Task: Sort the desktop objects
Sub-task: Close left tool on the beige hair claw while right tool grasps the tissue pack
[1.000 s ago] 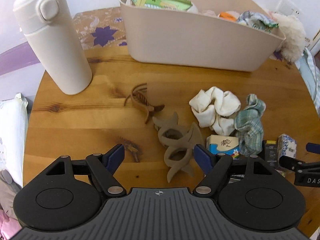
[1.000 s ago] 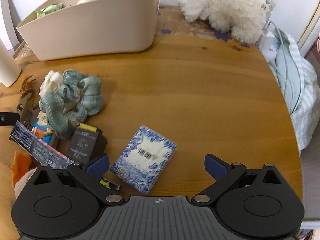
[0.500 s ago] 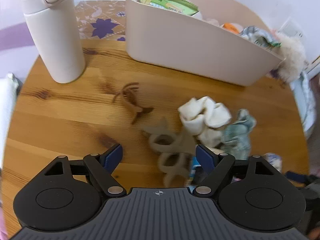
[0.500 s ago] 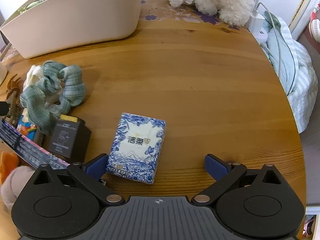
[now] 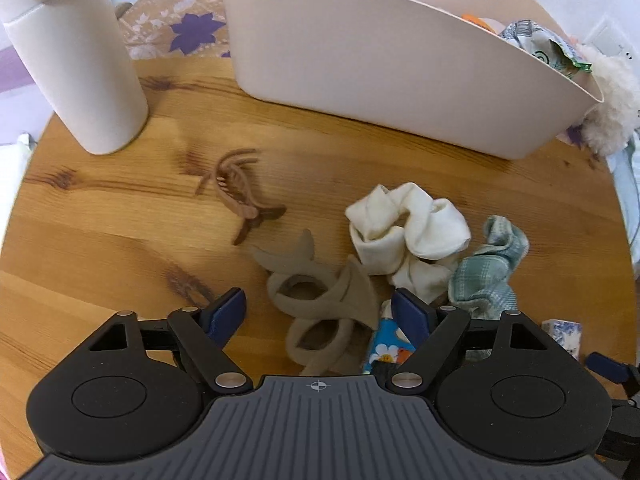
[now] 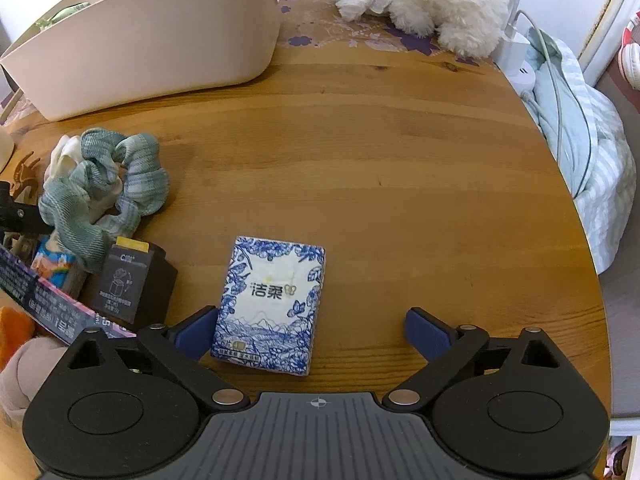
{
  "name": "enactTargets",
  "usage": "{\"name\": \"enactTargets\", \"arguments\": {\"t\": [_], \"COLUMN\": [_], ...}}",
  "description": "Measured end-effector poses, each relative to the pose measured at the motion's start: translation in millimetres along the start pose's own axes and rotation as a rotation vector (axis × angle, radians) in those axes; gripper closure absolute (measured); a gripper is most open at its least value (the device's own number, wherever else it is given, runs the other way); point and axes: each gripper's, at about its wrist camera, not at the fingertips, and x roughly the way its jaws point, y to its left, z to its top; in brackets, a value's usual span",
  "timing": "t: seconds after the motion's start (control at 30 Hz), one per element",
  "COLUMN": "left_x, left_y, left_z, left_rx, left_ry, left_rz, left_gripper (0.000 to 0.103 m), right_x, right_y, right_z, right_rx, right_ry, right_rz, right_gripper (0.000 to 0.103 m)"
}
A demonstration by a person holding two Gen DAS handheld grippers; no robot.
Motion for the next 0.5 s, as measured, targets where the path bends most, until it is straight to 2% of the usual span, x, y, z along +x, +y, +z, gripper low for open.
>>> {"name": "enactTargets", "arguments": {"t": [0.07, 0.13, 0.3, 0.37, 0.43, 0.47, 0.5], "left_x": [0.4, 1.6, 0.6, 0.5, 0.1, -0.3, -0.6], "left_y": [1.5, 5.8, 9.3, 5.9, 4.4, 4.1, 4.8], "left_z": [-0.4, 0.0, 2.6, 1.3, -0.9, -2.0, -2.8], "left_rx": [-0.006, -0.032, -0.054, -0.010, 0.024, 0.036, 0.044], "left_ry": [0.002, 0.010, 0.011, 0.011, 0.005, 0.003, 0.002], "left_rz": [-0.011, -0.044, -0.025, -0.009, 0.011, 0.014, 0.010], "left_gripper": [0.023, 0.030, 0.042, 0.046, 0.054, 0.055, 0.055], "right_x": [-1.2, -2.7, -5.3, -7.0, -8.9, -10.4, -11.7], "right_y": [1.3, 1.4, 0.8, 0.9, 2.2, 3.3, 4.8], "right_z": [0.6, 0.5, -0.1, 0.0, 0.0, 0.2, -0.1], "right_rx": [-0.012, -0.016, -0.023, -0.027, -0.033, -0.039, -0.046], "right_ry": [-0.008, -0.012, -0.023, -0.028, -0.031, -0.033, -0.033], "right_rz": [0.008, 0.013, 0.020, 0.027, 0.033, 0.036, 0.039], "right_gripper": [0.011, 0.015, 0.023, 0.031, 0.045, 0.050, 0.060]}}
